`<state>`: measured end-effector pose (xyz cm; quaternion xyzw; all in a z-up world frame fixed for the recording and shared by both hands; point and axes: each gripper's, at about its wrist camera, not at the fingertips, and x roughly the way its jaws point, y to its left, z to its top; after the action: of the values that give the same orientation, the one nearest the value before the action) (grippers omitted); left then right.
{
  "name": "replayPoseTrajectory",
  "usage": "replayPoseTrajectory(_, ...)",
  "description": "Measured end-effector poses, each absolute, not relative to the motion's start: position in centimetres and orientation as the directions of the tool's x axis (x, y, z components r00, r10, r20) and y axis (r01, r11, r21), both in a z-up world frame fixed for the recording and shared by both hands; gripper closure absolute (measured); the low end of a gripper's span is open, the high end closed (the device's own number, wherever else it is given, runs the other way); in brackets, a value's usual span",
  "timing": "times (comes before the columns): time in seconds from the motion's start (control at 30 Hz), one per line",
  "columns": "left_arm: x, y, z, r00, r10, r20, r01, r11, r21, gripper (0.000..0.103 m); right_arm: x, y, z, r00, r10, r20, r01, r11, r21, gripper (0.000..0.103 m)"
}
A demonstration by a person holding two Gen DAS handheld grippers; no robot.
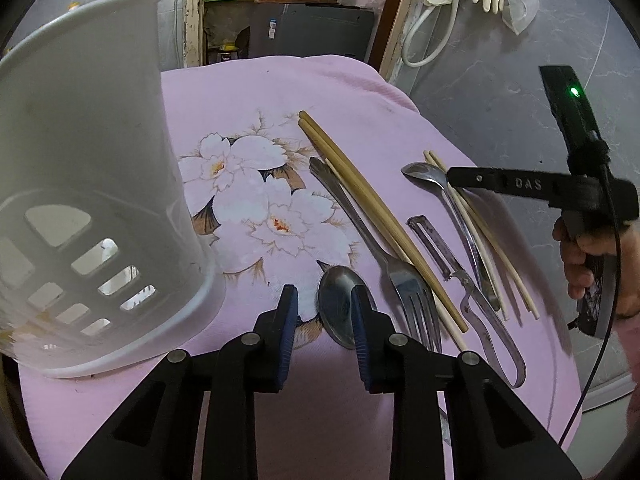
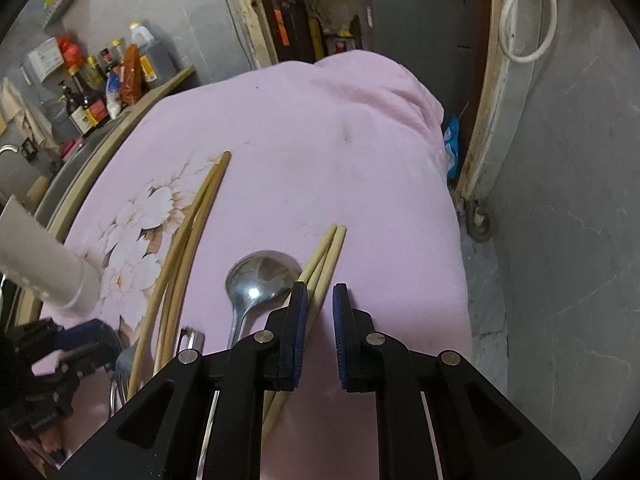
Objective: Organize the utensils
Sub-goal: 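Lower the right tool onto a single wooden chopstick and close it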
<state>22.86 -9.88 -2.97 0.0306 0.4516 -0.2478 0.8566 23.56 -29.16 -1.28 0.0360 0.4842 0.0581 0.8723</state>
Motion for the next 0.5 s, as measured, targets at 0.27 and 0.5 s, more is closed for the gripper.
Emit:
replayPoseTrajectory(0.27, 23.0, -9.8, -2.9, 0.451, -0.444, -0.774, 0.449, 0.862, -0.233, 0.1, 23.9, -29.5, -1.4, 0.485, 0.183, -0.855, 0.002, 0.978, 0.21, 0.099)
replayPoseTrajectory(0.5, 21.2, -9.8, -1.0, 0.54, -0.442, -0.717, 0.463, 0.867, -0.185, 0.102, 21.4, -29.9, -1.1, 0.55, 0.233, -0.802, 0.012, 0.958, 0.287, 0.101)
